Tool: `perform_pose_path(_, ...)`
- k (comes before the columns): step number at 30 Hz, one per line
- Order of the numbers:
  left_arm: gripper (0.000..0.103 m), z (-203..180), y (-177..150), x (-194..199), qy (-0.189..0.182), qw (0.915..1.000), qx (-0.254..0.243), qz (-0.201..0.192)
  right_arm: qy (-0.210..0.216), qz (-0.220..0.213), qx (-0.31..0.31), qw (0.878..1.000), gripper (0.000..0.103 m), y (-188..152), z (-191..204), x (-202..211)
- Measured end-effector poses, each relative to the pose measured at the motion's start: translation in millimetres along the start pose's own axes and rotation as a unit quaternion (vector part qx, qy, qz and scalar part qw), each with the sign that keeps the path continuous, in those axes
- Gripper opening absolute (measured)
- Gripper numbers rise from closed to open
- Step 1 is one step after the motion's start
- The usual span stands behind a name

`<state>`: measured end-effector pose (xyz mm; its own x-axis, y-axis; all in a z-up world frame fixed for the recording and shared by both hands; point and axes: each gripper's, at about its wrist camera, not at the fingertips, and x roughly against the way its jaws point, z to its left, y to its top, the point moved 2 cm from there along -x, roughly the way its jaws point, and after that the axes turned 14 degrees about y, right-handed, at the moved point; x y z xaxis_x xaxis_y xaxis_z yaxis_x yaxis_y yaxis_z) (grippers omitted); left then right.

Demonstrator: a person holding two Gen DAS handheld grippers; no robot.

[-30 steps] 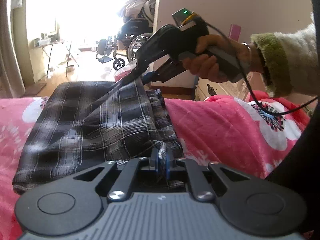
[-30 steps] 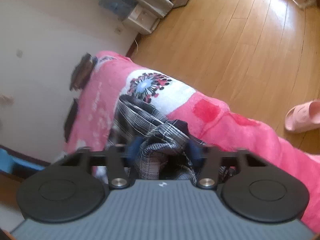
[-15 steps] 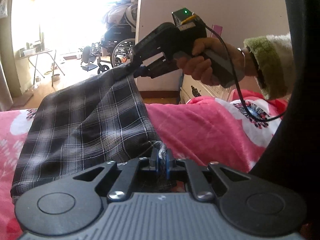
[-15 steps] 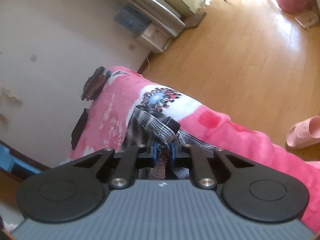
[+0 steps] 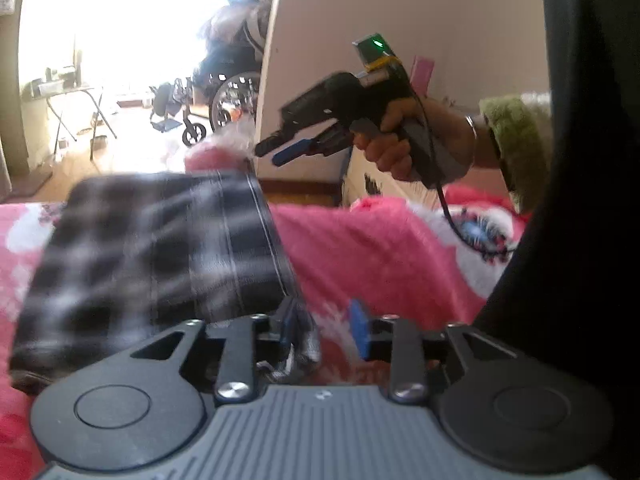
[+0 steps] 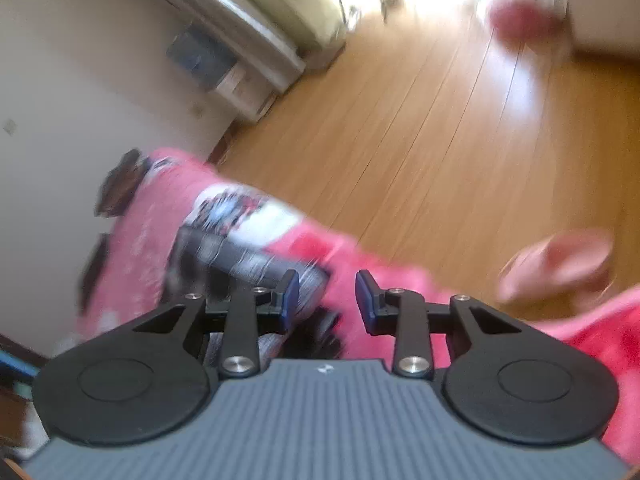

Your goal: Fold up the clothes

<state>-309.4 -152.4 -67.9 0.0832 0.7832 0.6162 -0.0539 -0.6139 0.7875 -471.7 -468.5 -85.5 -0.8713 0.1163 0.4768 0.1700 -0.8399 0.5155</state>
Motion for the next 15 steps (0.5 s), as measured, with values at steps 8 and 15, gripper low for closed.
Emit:
perform_pose_path(8, 0.030, 40, 10, -35, 0.057, 0.9944, 0.081, 0.038, 0.020, 0.061, 0.289, 0.955, 0.030, -16, 110, -18)
perform_pose_path(15, 0.030, 39, -14, -58, 0.063, 0.9908, 0.081, 0.088, -0.042, 0.153, 0.308, 0.938, 0.029, -38, 94, -75)
